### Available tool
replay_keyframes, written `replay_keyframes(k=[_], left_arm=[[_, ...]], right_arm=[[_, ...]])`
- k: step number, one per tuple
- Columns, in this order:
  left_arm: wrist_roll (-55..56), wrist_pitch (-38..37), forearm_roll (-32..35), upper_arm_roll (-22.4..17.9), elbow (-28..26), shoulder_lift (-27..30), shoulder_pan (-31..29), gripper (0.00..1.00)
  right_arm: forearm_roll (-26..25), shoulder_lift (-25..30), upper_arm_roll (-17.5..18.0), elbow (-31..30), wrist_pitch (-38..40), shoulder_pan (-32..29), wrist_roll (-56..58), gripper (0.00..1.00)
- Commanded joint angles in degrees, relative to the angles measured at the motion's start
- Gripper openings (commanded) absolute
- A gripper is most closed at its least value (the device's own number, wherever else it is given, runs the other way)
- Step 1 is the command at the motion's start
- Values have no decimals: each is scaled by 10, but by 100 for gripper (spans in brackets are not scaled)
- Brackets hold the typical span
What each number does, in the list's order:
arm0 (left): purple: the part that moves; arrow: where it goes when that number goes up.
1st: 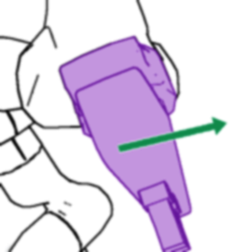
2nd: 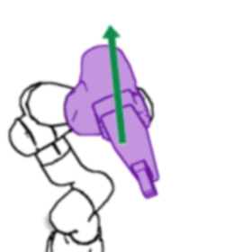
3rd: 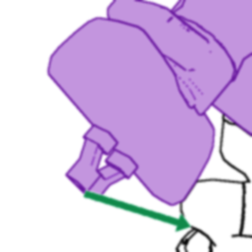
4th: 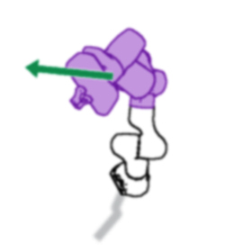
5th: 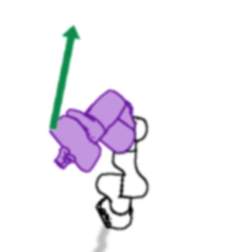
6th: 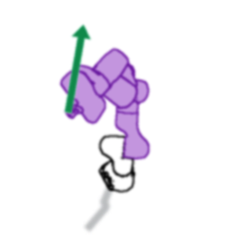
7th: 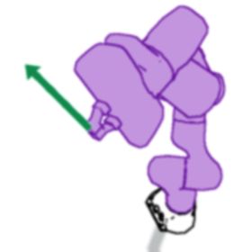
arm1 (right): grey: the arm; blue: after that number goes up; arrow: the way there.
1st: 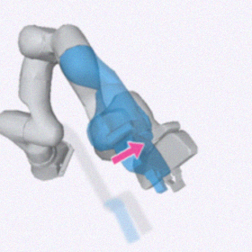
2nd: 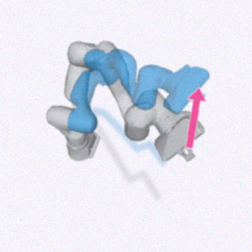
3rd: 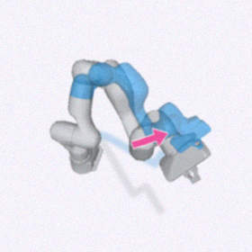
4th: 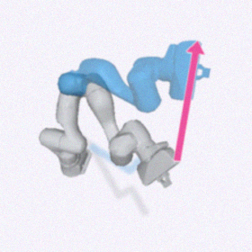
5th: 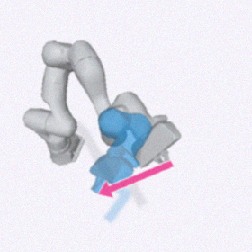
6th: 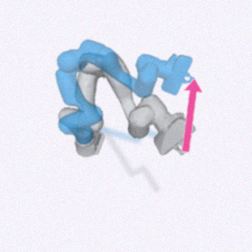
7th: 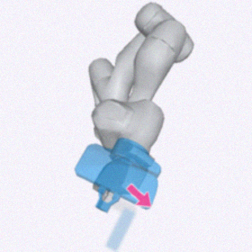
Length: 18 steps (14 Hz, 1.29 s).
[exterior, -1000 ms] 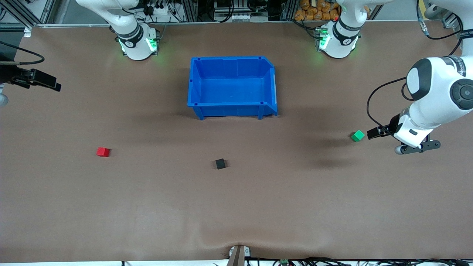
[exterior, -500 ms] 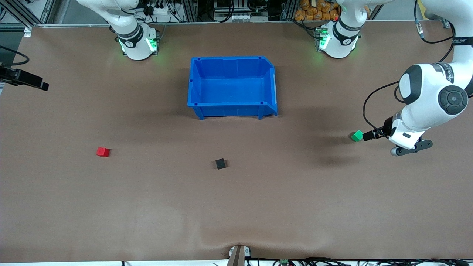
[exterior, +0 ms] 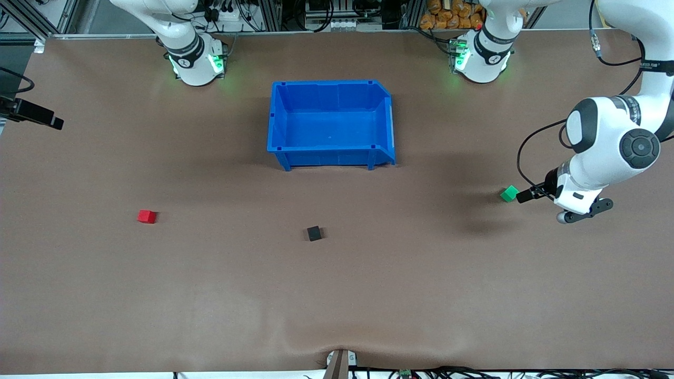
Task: Attach green and red cubes to black cube
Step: 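Lower the open left gripper over the green cube, then close the left gripper on the green cube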
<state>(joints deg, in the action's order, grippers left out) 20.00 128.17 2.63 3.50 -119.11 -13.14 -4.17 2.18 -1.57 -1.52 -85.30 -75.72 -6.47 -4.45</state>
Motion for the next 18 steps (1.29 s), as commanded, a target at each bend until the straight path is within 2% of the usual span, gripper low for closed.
replay_keyframes(k=[1, 13, 18], left_arm=[[6, 19, -8, 3, -9, -7, -11, 100], [102, 53, -5, 3, -33, -36, -12, 100], [131, 94, -5, 3, -43, -62, -15, 100]], right_arm=[[6, 3, 5, 2, 1, -2, -5, 100], [5, 6, 5, -4, -37, 17, 2, 100], [5, 6, 5, -3, -51, 20, 3, 100]])
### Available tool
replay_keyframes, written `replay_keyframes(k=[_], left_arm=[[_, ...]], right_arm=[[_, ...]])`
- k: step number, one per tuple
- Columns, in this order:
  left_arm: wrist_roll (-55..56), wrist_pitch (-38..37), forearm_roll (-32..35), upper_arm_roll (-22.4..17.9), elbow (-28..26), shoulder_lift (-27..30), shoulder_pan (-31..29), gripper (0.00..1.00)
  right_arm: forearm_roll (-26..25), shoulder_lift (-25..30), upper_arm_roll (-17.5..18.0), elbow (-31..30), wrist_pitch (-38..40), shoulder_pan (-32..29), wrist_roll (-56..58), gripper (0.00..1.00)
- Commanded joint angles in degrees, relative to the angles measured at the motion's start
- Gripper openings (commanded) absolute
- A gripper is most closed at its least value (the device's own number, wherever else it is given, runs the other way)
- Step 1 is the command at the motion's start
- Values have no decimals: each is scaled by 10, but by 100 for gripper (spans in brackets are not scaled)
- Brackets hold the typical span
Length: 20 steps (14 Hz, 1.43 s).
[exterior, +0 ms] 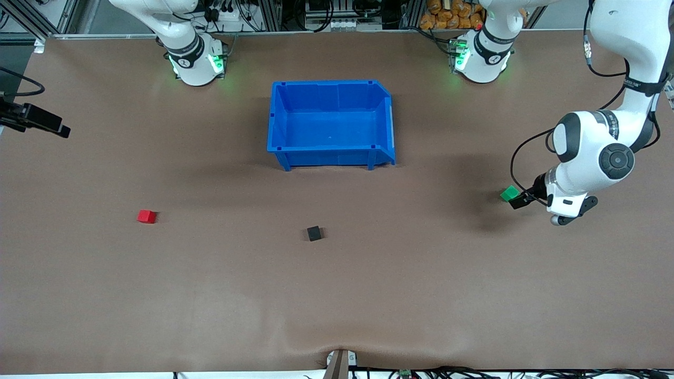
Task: Attach green and red cubes to black cube
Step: 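Close the left gripper on the green cube, then lift the green cube with the left gripper while the right gripper reaches the red cube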
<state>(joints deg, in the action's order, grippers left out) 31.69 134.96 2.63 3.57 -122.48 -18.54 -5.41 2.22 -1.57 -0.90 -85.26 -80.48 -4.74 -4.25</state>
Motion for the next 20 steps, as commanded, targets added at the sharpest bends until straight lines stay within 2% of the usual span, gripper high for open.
replay_keyframes(k=[1, 6, 15, 20], left_arm=[[19, 39, -6, 2, -12, -13, -3, 100], [85, 49, -7, 2, -17, -25, 1, 95], [87, 55, -6, 1, -41, -23, -13, 92], [87, 56, -6, 1, -41, -27, -18, 86]], right_arm=[[5, 6, -1, -3, -4, 3, 1, 100], [5, 5, -1, -3, -15, 9, 0, 100], [4, 3, -1, -3, -26, 15, 0, 100], [4, 3, -1, -3, -28, 15, 0, 100]])
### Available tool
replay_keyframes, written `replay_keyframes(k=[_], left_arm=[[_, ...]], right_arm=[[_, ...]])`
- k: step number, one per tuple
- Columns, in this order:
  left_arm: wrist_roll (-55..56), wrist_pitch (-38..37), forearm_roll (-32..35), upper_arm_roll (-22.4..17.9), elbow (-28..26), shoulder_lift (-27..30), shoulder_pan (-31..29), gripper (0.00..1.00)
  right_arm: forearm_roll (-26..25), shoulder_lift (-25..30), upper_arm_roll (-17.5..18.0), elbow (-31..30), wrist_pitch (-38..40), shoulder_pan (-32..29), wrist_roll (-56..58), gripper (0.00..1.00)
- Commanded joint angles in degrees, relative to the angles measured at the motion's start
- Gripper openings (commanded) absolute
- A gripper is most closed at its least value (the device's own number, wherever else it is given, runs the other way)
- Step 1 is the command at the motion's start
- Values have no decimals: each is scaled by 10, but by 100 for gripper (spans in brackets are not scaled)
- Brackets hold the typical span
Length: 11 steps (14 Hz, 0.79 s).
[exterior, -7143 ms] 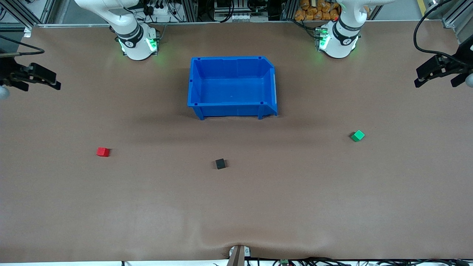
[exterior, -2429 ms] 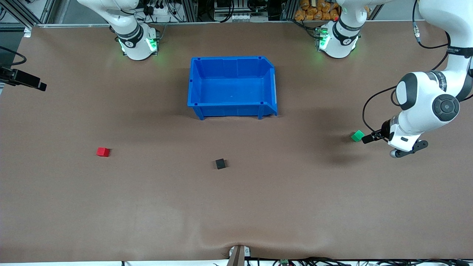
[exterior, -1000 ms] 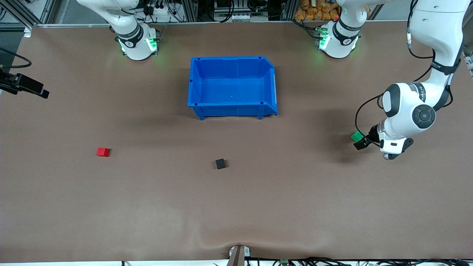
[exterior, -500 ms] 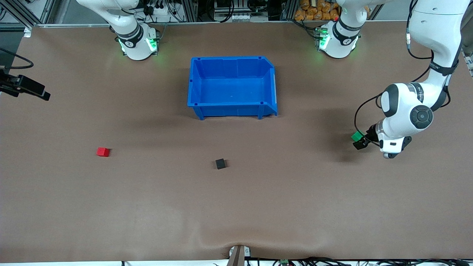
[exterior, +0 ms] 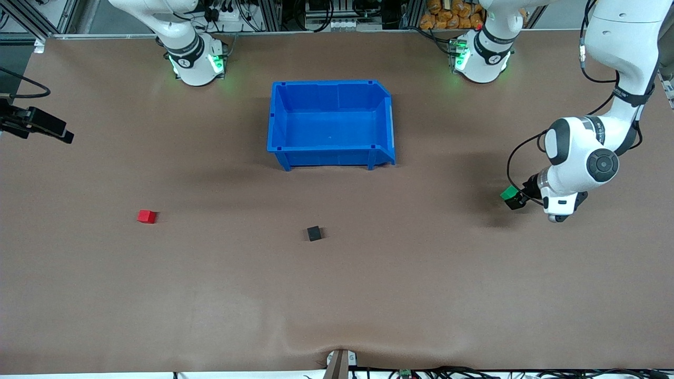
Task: Attach green and red cubes to black cube
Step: 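Lift the green cube with the left gripper while the right gripper reaches the red cube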
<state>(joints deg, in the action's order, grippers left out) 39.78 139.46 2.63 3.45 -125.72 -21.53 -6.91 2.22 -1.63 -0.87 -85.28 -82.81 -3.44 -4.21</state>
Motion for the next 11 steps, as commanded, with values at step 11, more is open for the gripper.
replay_keyframes(k=[11], left_arm=[[6, 32, -6, 3, -1, -24, -3, 75]], right_arm=[[4, 1, -1, -3, -3, 5, 0, 100]])
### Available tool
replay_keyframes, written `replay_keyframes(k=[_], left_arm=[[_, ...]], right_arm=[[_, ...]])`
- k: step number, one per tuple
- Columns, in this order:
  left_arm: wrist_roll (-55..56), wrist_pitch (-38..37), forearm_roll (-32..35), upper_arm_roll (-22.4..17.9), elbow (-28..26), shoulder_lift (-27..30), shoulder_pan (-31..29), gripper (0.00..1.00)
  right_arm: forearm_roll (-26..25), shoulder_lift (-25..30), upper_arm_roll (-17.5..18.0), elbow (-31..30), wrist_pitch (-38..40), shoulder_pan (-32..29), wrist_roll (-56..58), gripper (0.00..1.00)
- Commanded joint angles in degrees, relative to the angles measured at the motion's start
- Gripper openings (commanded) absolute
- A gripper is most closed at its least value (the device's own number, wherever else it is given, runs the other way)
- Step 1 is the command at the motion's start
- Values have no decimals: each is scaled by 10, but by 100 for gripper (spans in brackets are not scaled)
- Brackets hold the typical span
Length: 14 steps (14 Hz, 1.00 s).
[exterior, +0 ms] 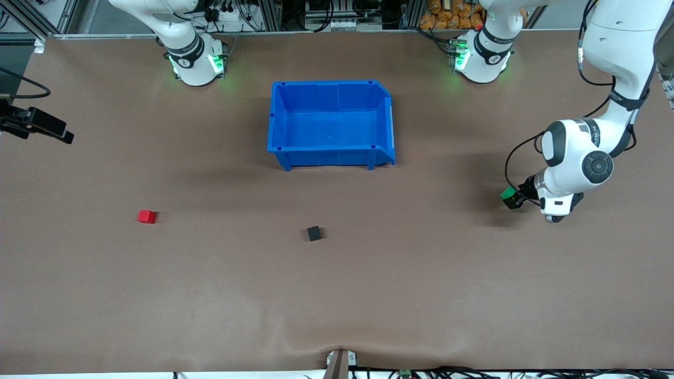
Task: Attach green and red cubes to black cube
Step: 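Lift the green cube with the left gripper while the right gripper reaches the red cube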
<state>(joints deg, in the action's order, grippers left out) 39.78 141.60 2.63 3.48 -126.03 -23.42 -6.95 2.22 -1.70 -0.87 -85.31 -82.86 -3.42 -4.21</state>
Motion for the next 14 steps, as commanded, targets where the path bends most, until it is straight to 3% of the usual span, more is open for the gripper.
replay_keyframes(k=[1, 7, 14], left_arm=[[6, 11, -6, 3, 2, -6, -3, 74], [6, 13, -6, 4, 7, -9, -2, 61], [8, 22, -8, 4, 10, -13, -2, 28]], right_arm=[[3, 1, -1, -2, -2, 9, 0, 100], [3, -4, -1, -3, -5, 11, 1, 100], [2, -56, -2, -31, -73, 9, 12, 100]])
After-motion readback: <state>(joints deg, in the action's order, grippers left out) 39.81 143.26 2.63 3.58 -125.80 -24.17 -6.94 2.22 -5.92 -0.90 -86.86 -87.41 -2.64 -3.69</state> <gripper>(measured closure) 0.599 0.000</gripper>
